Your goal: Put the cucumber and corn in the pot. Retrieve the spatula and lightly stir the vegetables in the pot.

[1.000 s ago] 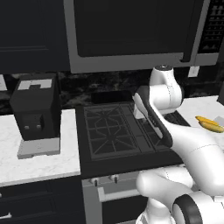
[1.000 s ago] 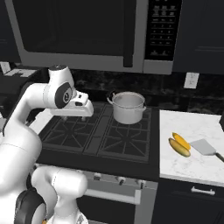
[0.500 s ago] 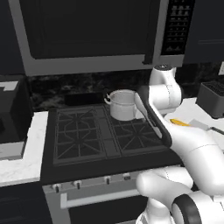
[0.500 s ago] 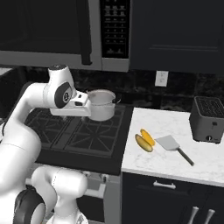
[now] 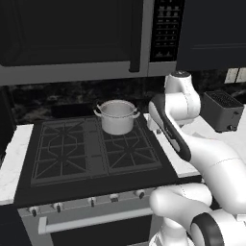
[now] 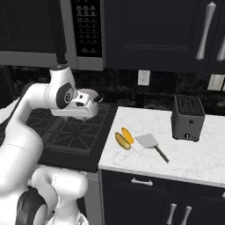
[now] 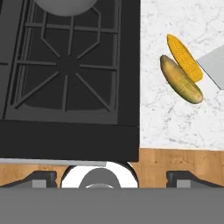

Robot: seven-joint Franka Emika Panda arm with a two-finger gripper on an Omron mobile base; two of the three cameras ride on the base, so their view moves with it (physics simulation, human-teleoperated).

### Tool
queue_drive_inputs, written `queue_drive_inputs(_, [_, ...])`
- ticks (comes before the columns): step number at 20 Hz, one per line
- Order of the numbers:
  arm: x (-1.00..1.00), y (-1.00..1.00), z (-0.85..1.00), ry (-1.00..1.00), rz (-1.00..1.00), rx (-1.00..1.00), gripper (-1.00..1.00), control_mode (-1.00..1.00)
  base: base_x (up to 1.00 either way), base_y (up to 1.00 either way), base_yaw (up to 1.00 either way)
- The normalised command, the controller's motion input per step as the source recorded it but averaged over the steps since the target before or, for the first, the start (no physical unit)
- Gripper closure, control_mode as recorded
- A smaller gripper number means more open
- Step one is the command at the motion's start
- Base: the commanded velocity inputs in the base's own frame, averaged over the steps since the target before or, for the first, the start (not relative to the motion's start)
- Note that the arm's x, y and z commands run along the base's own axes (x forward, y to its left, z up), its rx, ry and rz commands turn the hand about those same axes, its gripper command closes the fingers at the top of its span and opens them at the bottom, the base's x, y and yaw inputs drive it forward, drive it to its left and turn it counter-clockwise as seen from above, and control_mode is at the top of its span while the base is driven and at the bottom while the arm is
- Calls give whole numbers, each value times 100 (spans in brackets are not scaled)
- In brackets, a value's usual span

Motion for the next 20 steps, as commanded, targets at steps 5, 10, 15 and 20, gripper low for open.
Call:
queue_drive_inputs(5, [8,-15,-45,7,0,1,-100,-100,3,0,0])
queue_drive_inputs(10, [20,-90,-96,2,0,0,-100,-100,0,0,0])
queue_drive_inputs(15, [20,-100,-81,0,24,-17,-100,-100,0,0,0])
queue_drive_inputs(20, [42,-88,-18,2,34,-9,-100,-100,0,0,0])
